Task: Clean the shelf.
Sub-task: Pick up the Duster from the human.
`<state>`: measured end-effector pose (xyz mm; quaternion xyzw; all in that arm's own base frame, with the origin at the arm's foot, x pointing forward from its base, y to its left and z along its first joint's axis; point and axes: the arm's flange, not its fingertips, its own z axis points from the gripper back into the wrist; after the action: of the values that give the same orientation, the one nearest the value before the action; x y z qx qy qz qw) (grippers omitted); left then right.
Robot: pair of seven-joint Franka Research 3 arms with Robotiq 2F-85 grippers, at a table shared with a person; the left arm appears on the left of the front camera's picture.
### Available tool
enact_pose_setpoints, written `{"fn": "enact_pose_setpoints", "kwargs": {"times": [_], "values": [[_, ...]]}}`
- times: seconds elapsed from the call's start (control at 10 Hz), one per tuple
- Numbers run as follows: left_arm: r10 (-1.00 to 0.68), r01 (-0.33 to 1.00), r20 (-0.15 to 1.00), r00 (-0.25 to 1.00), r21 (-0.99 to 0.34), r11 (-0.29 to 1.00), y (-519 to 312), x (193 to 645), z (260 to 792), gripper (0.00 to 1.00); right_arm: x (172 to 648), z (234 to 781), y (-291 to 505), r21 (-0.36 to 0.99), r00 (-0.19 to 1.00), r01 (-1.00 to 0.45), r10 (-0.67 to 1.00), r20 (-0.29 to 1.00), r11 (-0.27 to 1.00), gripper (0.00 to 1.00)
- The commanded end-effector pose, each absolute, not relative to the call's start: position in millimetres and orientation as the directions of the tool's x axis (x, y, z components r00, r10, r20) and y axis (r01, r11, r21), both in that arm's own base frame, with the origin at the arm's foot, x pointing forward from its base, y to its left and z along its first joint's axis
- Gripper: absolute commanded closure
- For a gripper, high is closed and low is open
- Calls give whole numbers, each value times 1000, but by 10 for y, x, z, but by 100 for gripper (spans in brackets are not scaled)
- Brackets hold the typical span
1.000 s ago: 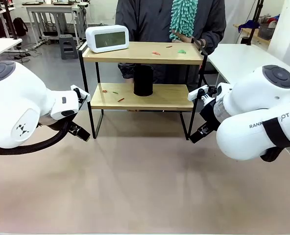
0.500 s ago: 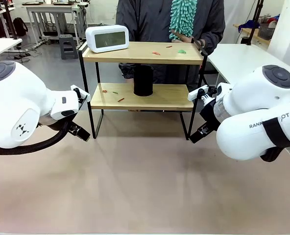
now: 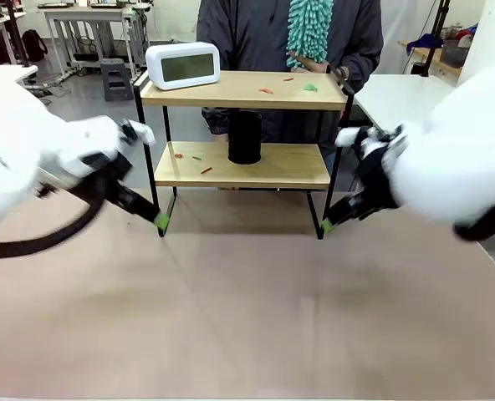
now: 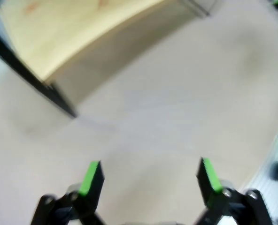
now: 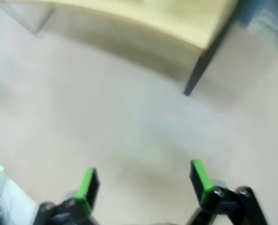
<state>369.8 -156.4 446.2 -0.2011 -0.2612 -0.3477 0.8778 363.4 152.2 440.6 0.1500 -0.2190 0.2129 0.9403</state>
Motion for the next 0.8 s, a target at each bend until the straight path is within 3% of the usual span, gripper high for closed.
{"fn": "enact_pose_setpoints", "kwargs": {"times": [0.0,0.2,0.3,0.5,0.6,0.7], "values": [[-360,679,609,707,-442,586,-306,3318,4986,0,3252,5300,538,511,874,-264,-21,485,818,0],[5,498,615,788,-643,582,822,3239,4971,0,2783,5489,-636,757,761,-189,-394,515,625,0],[239,395,555,796,-778,489,1305,3275,4782,0,2642,5324,-1045,805,705,-132,-516,486,578,0],[504,284,380,775,-923,258,1778,3433,4269,0,2629,4824,-1395,853,656,-14,-639,401,522,0],[574,185,300,762,-950,250,1737,3546,4089,0,2565,5660,-1305,757,787,-136,-395,475,639,0],[301,350,499,813,-831,433,1928,2944,4471,0,2565,5660,-1305,757,787,-136,-395,475,639,0]]}}
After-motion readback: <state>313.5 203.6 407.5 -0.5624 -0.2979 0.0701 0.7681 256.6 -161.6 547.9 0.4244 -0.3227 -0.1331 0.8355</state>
